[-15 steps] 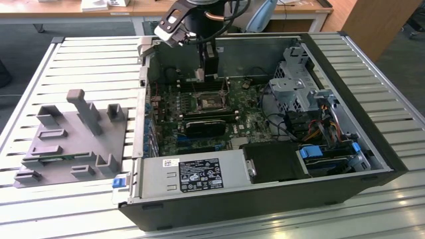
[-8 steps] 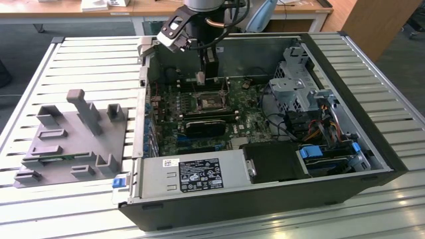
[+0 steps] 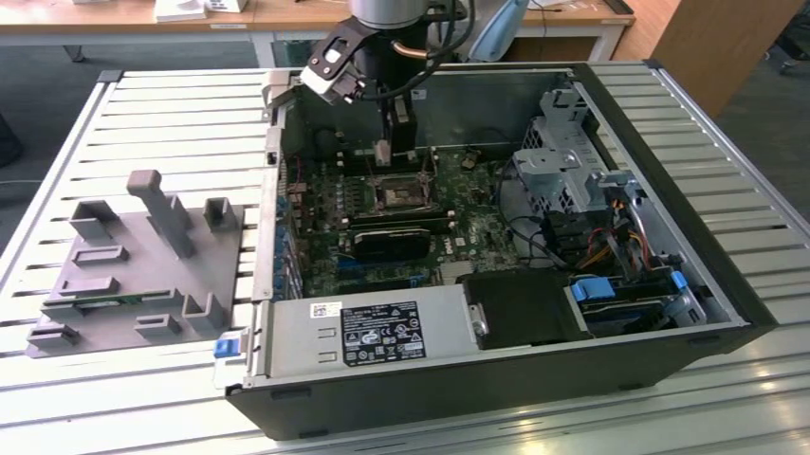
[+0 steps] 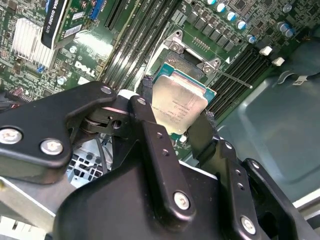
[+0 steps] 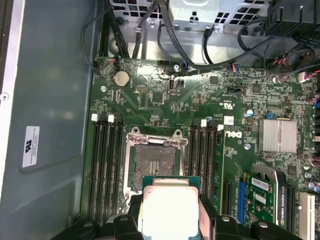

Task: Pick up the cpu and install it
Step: 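Place the cpu into insertion slot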

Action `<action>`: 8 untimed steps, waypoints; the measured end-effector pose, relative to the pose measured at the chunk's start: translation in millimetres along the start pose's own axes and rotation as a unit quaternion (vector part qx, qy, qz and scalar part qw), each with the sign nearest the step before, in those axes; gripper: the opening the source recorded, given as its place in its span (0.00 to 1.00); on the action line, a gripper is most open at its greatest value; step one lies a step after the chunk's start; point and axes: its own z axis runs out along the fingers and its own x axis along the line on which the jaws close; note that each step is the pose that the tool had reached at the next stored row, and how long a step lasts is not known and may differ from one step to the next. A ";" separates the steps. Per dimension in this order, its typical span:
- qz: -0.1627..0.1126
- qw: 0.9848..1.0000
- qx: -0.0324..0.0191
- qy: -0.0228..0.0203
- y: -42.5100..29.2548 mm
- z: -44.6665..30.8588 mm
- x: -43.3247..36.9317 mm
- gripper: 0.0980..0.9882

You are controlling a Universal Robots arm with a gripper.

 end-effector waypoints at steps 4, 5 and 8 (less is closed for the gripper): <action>0.000 1.000 0.000 0.000 -0.1 1.6 0.0 0.49; 0.000 1.000 0.000 0.000 -0.2 2.0 0.0 0.49; 0.000 1.000 0.000 0.000 -0.2 3.5 0.0 0.49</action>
